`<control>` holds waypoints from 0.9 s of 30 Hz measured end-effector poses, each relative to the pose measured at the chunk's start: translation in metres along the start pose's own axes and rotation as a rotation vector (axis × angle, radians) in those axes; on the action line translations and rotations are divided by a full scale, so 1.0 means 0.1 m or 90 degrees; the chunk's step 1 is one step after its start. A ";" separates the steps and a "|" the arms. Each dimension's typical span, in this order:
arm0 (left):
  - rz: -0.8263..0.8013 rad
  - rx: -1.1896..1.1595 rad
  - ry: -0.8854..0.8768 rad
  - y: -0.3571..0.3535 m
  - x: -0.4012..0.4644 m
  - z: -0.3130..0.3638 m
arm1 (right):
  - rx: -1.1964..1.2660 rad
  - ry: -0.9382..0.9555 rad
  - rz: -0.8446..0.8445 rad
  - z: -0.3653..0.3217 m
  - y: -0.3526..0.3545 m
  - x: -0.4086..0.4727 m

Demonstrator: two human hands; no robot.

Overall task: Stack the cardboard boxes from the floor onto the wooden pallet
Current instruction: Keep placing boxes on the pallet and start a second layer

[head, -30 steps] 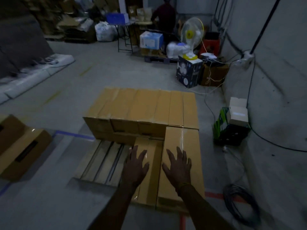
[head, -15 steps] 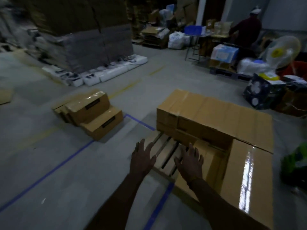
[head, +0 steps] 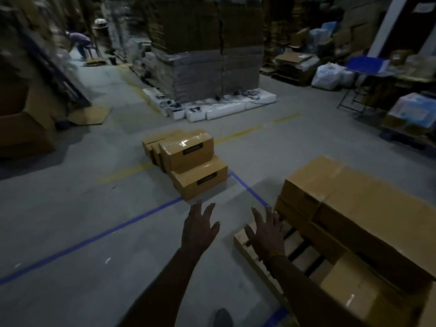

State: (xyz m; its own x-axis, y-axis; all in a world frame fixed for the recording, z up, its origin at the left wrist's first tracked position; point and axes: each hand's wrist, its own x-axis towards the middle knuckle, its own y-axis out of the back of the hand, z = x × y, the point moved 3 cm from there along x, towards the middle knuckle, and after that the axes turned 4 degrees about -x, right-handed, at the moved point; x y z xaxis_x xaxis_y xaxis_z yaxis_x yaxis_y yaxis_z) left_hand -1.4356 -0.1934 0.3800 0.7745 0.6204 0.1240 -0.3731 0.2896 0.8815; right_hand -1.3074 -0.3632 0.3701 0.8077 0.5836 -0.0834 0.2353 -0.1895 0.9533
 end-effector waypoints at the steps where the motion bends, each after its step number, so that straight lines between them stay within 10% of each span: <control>1: 0.004 0.002 0.009 0.02 0.13 -0.10 | -0.001 0.007 -0.006 -0.09 -0.03 0.18; 27: 0.018 0.026 0.136 0.54 3.64 -2.23 | 0.015 0.172 -0.053 -2.75 -0.50 4.05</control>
State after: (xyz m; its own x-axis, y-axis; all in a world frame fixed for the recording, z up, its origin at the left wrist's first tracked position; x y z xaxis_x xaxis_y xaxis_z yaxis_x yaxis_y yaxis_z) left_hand -1.2878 0.2104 0.3709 0.6368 0.7692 0.0536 -0.3689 0.2429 0.8972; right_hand -1.1406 0.0994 0.3682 0.6123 0.7868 -0.0776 0.3101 -0.1486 0.9390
